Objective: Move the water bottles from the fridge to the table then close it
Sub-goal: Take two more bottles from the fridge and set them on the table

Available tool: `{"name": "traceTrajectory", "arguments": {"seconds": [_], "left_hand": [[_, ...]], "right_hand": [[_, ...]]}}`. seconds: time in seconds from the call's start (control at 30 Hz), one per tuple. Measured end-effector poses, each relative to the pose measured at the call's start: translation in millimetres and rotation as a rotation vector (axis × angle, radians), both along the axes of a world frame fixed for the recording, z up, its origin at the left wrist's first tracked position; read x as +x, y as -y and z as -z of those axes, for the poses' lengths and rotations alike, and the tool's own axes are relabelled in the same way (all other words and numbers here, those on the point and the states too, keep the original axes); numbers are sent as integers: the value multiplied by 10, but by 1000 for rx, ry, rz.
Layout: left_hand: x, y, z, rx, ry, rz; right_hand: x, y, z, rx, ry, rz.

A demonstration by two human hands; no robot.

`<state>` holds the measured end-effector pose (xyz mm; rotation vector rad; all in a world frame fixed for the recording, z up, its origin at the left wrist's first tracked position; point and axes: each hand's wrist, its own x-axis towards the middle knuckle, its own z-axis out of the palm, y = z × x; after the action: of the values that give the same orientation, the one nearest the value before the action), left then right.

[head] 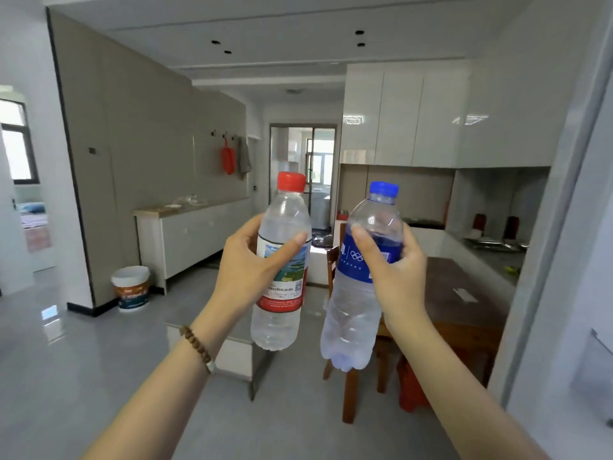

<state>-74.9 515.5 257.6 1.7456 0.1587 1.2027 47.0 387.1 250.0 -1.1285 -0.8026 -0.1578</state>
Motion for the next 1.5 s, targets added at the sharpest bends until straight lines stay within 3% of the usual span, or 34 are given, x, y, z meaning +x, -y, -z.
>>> {"name": "traceTrajectory", "arguments": {"seconds": [0.27,0.6,1.23,1.5], "left_hand": [[766,-1073,475,-18,-110,-29],[2641,-2170,812,-56,-211,77],[6633,-3874,1553,-58,-407,417],[8081,-3985,2128,-75,-546,442]], "right_hand": [[754,-1019,413,-69,-72,119],[2584,-2159,908,-107,-109,188],[6021,-3044,1582,-382,-215,449],[7408,-3190,2007,-443,-367,383]]}}
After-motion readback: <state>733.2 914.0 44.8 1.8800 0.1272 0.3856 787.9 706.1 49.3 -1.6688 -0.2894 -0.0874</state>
